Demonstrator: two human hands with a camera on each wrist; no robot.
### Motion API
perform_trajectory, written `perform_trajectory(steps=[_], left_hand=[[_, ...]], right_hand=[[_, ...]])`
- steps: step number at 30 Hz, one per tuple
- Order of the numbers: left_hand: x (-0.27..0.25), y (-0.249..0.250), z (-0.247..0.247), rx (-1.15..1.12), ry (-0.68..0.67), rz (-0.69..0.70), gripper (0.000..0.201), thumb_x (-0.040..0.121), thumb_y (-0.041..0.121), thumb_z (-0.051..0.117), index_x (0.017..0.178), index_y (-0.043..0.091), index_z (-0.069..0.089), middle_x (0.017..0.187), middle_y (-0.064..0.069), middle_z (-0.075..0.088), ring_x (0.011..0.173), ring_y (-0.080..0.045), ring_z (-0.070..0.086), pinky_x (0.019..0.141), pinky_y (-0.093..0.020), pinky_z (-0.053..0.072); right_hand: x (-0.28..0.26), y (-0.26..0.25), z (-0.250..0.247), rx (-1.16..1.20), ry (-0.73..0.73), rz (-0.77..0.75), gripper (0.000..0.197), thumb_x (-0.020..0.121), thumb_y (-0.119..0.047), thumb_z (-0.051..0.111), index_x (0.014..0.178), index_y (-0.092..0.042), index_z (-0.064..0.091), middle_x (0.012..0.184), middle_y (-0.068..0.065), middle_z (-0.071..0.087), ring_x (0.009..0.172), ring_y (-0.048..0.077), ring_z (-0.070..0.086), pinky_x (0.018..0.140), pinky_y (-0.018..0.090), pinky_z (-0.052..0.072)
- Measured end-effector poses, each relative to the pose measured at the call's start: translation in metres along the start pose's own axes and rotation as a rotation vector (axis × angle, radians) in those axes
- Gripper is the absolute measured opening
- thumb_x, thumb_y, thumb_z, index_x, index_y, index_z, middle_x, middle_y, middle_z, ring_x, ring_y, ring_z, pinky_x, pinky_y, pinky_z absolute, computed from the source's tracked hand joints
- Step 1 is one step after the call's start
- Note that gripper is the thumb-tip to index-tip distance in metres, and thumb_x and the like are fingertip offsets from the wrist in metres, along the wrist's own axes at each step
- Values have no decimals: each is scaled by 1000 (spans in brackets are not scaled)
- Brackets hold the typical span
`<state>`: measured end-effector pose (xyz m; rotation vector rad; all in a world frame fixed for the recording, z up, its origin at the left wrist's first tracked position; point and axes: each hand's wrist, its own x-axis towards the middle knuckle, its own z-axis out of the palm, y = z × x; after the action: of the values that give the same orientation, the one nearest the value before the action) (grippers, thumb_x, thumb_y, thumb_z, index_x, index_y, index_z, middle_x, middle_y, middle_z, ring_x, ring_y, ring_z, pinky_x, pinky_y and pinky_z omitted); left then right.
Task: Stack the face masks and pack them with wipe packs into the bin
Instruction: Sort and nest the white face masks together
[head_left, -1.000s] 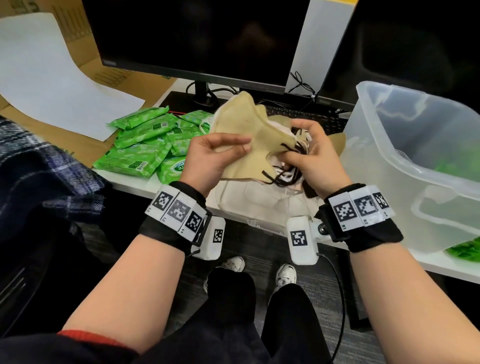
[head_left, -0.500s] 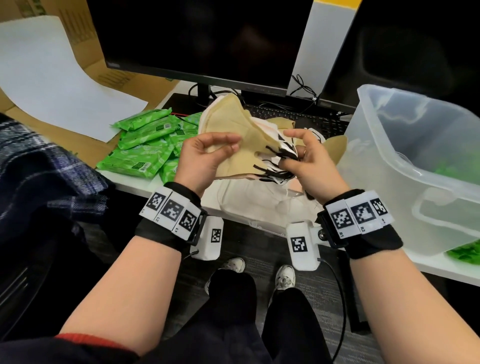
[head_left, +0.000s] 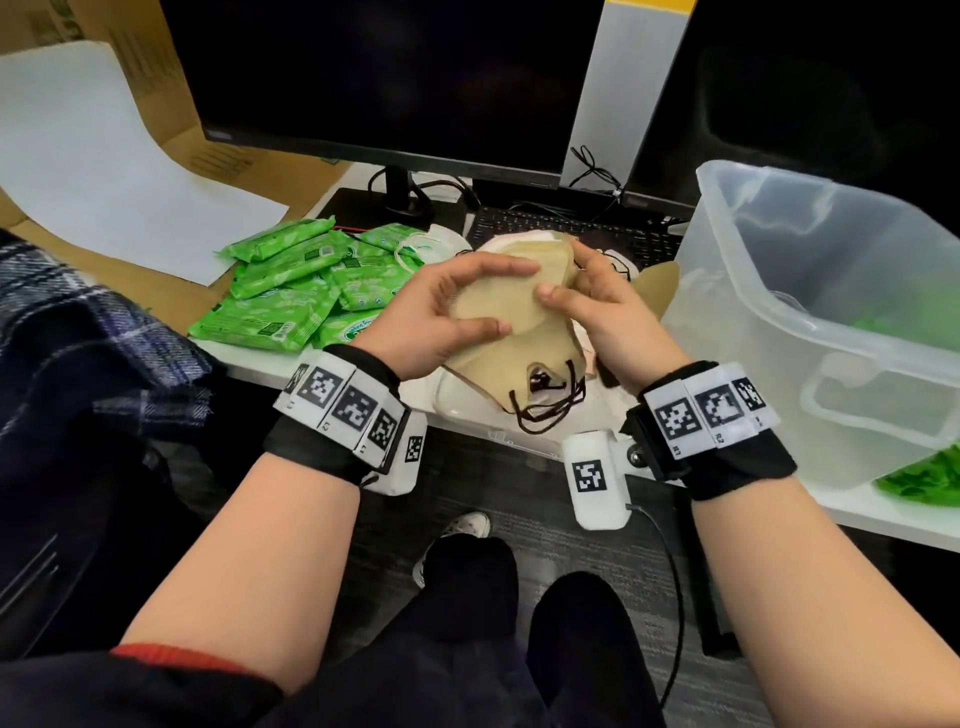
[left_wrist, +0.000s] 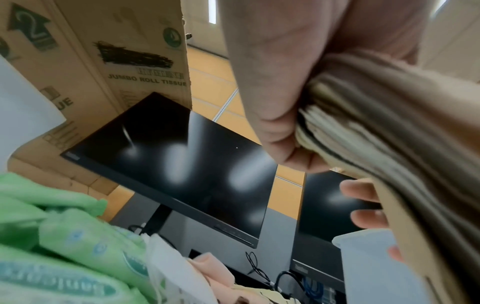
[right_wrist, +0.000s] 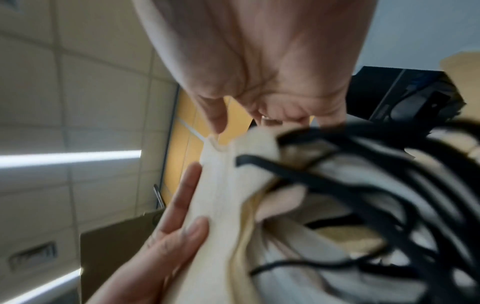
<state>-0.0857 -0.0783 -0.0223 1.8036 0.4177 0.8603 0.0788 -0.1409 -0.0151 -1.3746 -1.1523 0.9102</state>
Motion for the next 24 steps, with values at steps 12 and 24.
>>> perform_trajectory(steps=[12,24], left_hand=[[6,-3,13,-160,80,-119,69,73,-14,64,134,7,40,114,2,59,96,-5,62,84,-23,53],[22,-8,11,-188,14,-53,55,64,-2,68,113,15,48,99,4,60,91,-6,61,83,-24,53]], right_hand=[[-7,-2,-21,-107,224,-135,24,91,-6,53,69,-16,54,46,-9,58,44,2,51,49,19,42],[3,-10,-18,-104,294,-99,38,96,-22,45,63,-19,63,59,-4,61,54,8,53,52,22,40]])
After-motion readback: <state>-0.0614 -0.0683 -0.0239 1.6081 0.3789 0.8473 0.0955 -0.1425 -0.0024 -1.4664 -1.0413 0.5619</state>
